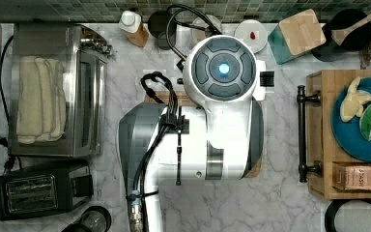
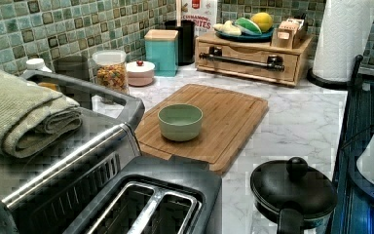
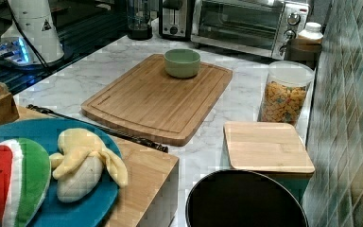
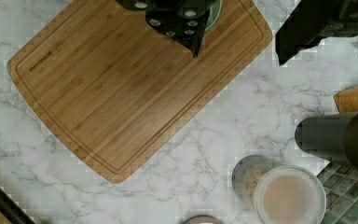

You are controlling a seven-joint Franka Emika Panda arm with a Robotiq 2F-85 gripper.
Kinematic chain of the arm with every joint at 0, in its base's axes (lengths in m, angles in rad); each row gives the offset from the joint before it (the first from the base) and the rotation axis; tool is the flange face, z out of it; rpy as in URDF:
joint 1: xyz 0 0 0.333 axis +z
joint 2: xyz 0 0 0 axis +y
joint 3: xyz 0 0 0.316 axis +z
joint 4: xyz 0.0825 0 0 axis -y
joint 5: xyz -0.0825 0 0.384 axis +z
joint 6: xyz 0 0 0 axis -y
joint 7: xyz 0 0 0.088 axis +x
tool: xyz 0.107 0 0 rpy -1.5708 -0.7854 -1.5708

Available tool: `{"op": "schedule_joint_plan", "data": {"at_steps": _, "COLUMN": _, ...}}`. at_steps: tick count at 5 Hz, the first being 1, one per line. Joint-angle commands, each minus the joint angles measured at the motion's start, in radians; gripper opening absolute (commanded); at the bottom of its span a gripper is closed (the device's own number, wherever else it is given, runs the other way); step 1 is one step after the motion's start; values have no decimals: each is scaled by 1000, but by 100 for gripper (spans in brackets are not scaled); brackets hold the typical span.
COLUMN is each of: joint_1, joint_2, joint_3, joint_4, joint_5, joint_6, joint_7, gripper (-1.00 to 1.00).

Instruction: Open the drawer.

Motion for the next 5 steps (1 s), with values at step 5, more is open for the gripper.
{"op": "schedule_joint_plan", "data": {"at_steps": 5, "joint_1": -100, "joint_2": -85, "joint_3": -114, "joint_4": -212, "joint_5": -1, "joint_6": 53, "joint_7": -786, "gripper": 100}}
